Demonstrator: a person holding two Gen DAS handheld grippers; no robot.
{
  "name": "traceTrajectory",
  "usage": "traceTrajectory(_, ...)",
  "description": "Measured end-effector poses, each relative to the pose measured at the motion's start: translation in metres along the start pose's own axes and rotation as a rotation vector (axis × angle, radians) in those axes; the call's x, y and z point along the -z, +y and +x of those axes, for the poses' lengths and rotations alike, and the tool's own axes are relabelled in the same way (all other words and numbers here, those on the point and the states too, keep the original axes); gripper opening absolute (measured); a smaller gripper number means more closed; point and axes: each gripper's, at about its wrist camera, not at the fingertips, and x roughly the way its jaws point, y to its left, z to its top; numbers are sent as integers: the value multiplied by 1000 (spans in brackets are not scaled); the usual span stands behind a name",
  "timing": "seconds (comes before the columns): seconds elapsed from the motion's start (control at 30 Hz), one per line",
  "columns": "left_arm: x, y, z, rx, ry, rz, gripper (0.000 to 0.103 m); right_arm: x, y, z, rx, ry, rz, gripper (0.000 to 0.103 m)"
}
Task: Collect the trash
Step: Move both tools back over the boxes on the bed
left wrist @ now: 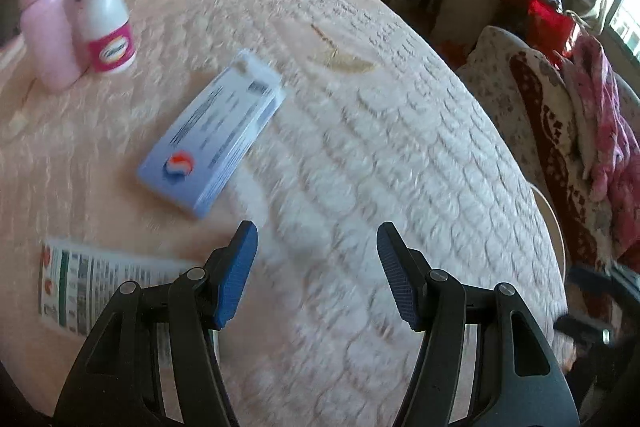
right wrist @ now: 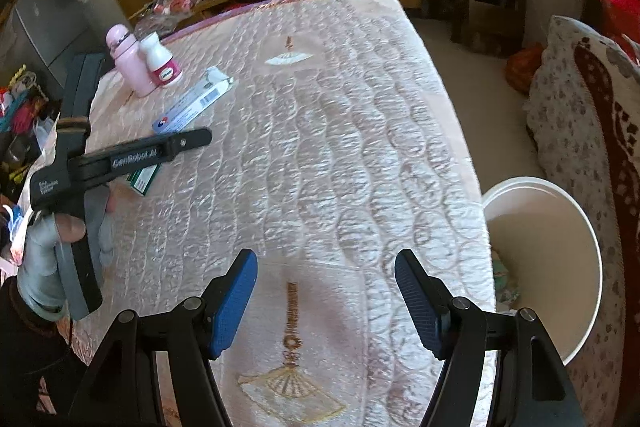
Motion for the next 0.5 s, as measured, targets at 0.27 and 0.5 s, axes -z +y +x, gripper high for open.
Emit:
traceTrajectory(0.27, 56, 41, -53, 4, 53, 25, 61, -8, 22, 10, -44, 10, -18, 69)
traceTrajectory(0.5, 83, 95, -92, -41, 43, -69, 61, -14, 59, 23, -81, 27, -67, 70)
